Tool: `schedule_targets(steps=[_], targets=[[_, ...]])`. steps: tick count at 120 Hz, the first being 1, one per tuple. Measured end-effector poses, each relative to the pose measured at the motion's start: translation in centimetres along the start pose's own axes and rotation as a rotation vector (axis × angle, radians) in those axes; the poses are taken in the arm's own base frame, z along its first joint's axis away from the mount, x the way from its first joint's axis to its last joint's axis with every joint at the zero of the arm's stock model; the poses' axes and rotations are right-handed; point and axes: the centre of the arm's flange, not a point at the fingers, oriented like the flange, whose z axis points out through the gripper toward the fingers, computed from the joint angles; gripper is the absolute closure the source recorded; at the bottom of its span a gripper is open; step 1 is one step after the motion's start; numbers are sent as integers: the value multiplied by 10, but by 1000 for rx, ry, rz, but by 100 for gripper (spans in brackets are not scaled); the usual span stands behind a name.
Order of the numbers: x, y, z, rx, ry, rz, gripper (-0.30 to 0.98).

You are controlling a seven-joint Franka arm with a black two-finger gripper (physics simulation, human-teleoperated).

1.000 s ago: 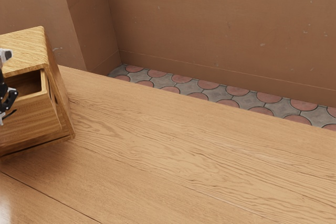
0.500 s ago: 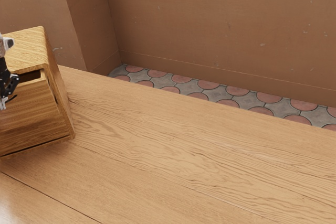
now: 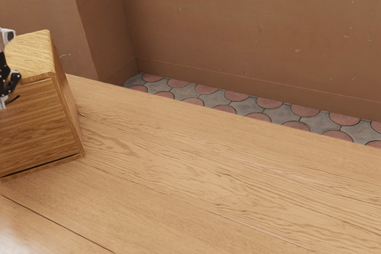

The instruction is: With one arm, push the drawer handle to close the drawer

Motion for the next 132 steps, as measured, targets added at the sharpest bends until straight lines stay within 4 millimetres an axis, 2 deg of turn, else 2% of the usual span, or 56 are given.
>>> schedule_targets(steps=[12,25,39,57,70,76,92,108,116,123,132], targets=[[-49,6,-37,-25,23,76,79],[-124,15,-87,-69,57,208,79],[-201,32,-124,-105,87,396,79],[-273,52,-157,-133,112,604,79],[-310,60,-178,-158,130,714,77],[-318,64,-183,-164,131,742,73],[-322,75,-187,-159,123,774,43],[-328,90,-215,-197,145,802,23],[-322,103,-221,-198,142,797,17],[-308,116,-220,-186,137,790,13],[-293,123,-216,-169,137,798,9]])
